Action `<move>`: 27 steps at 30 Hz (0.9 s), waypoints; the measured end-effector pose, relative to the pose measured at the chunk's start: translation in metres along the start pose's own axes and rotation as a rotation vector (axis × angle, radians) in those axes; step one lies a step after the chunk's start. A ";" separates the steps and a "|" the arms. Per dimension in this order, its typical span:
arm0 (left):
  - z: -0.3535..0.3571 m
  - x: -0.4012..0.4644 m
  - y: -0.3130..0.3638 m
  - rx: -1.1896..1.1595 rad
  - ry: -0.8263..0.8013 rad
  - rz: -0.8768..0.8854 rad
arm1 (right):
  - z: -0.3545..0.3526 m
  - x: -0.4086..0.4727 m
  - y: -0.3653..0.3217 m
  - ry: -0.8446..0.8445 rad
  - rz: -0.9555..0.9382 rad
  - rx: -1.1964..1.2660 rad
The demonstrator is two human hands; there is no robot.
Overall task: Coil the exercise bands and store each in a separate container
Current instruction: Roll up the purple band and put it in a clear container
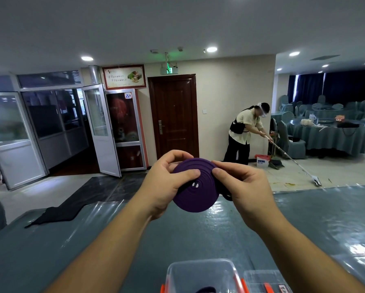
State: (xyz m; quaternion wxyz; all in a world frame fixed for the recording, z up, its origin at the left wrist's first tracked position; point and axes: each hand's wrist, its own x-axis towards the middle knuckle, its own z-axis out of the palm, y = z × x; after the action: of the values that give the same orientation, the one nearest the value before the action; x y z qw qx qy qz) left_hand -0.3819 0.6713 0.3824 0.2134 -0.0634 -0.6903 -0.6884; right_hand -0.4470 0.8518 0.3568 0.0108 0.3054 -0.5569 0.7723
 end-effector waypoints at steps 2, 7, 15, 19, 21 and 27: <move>-0.002 0.001 0.003 0.050 -0.025 0.019 | 0.000 0.000 0.001 -0.004 -0.005 0.009; 0.004 0.000 -0.006 -0.003 0.048 0.103 | 0.004 0.001 0.005 0.026 -0.015 0.106; -0.004 0.006 0.000 0.031 -0.081 0.002 | -0.002 0.002 0.005 -0.010 0.011 0.053; -0.002 0.006 -0.001 0.046 -0.033 0.070 | 0.002 -0.001 0.008 0.027 -0.012 0.129; 0.003 0.005 -0.006 0.009 0.031 0.105 | 0.004 -0.002 0.011 0.083 -0.040 0.147; 0.014 0.008 -0.013 -0.090 0.186 0.156 | 0.009 -0.009 0.017 0.071 -0.002 0.273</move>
State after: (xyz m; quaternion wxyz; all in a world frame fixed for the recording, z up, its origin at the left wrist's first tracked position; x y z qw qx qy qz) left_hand -0.3972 0.6826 0.3738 0.3263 -0.0622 -0.6289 -0.7030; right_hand -0.4416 0.8408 0.3399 -0.0104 0.2769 -0.4457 0.8512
